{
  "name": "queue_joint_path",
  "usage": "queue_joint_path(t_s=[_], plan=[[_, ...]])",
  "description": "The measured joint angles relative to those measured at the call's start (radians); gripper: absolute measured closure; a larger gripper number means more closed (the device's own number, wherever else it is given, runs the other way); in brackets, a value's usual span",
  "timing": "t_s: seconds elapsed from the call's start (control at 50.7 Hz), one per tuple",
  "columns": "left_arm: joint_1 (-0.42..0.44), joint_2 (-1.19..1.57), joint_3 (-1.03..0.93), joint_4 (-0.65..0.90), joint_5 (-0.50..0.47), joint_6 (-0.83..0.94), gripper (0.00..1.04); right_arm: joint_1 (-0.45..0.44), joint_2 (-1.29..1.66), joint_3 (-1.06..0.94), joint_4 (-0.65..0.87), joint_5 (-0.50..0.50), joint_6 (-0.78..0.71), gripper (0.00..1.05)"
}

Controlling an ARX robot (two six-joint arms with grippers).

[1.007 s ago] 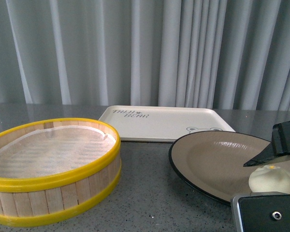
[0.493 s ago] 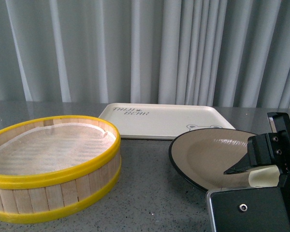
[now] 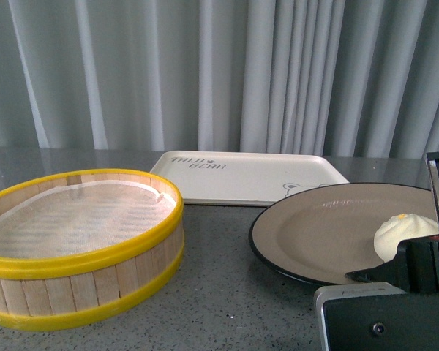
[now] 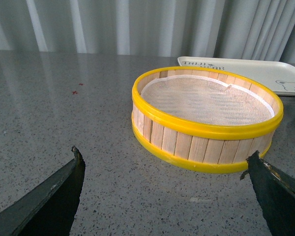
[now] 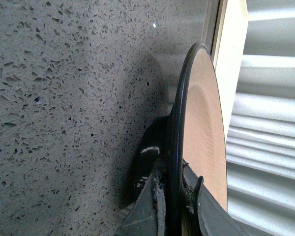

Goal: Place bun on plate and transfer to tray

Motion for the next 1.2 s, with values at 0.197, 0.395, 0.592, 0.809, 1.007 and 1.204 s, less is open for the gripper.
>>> queue_joint_path(t_s=[0.197,0.395,0.592,0.809,1.007,1.204], plan=[[0.000,0.000,0.000,0.000,0.000,0.000,0.07,-0.006,-0.001,-0.041,0.111,0.042,-0.006,1.02],[0.000,0.000,0.000,0.000,0.000,0.000,0.07,-0.029,0.001,-0.101,0.308,0.069,-0.090,1.02],[0.000,0.000,0.000,0.000,0.000,0.000,0.07,-0.040,-0.022,-0.099,0.412,0.023,-0.106,1.02],[0.000,0.000,0.000,0.000,0.000,0.000,0.07,-0.097,-0.023,-0.043,0.456,-0.126,-0.031,1.02],[0.000,0.000,0.000,0.000,0.000,0.000,0.07,-0.220,0.041,0.101,0.385,-0.305,0.034,1.02],[0.000,0.000,0.000,0.000,0.000,0.000,0.07,-0.314,0.168,0.235,0.315,-0.447,0.053,1.02]])
